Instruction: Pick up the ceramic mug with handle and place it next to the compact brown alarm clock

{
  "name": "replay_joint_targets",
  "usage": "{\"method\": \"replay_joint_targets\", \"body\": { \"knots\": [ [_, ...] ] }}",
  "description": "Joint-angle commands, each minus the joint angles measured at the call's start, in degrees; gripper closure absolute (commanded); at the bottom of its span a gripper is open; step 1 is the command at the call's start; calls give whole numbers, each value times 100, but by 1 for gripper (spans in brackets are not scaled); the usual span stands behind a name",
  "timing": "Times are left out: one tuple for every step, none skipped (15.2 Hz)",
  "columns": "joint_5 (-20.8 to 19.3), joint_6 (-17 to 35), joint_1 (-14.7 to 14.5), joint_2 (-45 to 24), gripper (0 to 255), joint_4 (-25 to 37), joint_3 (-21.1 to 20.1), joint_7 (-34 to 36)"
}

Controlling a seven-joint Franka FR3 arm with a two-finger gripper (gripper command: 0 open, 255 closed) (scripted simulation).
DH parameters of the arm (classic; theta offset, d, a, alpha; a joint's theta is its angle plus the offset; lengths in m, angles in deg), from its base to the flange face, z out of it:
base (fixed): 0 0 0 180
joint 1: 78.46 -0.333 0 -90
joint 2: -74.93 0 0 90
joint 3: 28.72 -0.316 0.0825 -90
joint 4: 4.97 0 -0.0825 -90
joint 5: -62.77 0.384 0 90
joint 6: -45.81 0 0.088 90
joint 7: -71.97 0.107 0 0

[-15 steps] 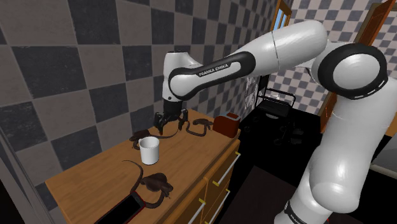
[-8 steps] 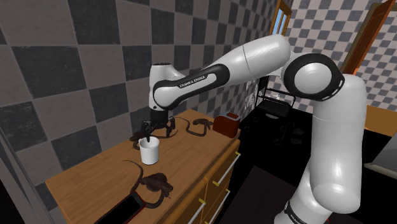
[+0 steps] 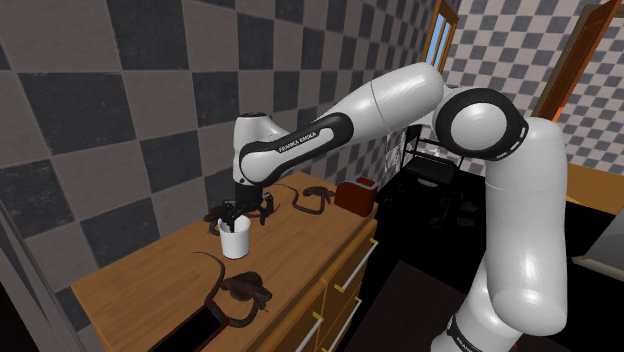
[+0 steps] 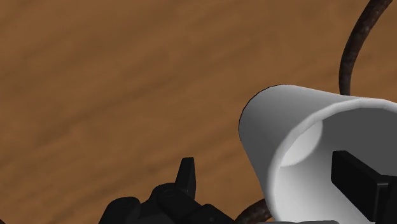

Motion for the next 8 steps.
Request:
{"method": "replay_joint_targets", "body": {
  "knots": [
    [-1, 16, -1, -3, 0, -10, 0, 1],
    [-1, 15, -1, -3, 0, -10, 0, 1],
    [-1, 15, -1, -3, 0, -10, 0, 1],
    [-1, 15, -1, -3, 0, -10, 0, 1],
    [-1, 15, -1, -3, 0, -10, 0, 1],
    [-1, 15, -1, -3, 255, -10, 0, 1],
    [-1, 15, -1, -3, 255, -10, 0, 1],
    [-1, 15, -1, -3, 255, -10, 0, 1]
  ]
}}
